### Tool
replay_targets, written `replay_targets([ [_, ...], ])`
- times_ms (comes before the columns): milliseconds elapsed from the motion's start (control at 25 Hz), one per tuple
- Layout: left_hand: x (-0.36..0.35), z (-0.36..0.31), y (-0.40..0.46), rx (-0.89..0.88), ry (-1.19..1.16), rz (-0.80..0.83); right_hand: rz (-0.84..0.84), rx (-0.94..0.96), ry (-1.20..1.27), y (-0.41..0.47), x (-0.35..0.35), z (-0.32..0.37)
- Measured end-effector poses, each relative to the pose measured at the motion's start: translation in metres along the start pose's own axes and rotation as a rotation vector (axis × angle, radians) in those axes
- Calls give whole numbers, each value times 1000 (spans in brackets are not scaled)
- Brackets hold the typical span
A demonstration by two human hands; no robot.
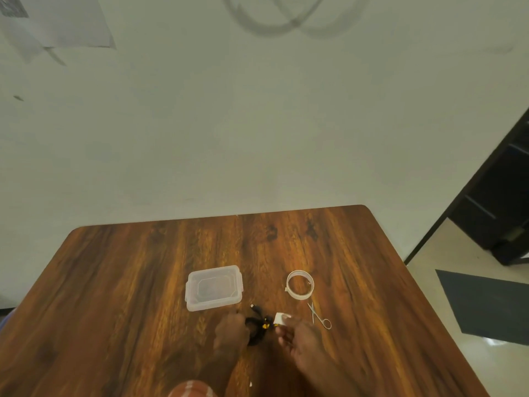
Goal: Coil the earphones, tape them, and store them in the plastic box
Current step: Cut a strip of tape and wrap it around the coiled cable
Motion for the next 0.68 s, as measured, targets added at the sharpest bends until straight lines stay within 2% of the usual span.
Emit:
replay_targets([
  [200, 8, -12, 6, -35, 47, -22, -13, -16, 1, -8, -6, -14],
  [280, 13, -16, 9, -35, 18, 79, -11, -19, -1, -12, -11, -17],
  [400, 16, -18, 12, 23, -183, 249, 5, -23, 18, -17, -20, -21],
  [480, 21, -24, 13, 42, -345, 295, -8, -18, 61, -20, -23, -21],
  [560, 39, -30, 12, 38, -444, 230, -21, -5, 116, -24, -29, -20],
  [680, 71, -33, 9, 77, -587, 11, -27, 24, 185, -36, -44, -13],
])
Point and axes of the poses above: each hand's wrist, its own y-axis towards the middle knuckle, its own x-axis out of the back of the hand, z = x × y, the point moved 8 cm from there along y, towards the middle knuckle, and after that the axes turned 5 degrees about -z, right-handed, at the moved point
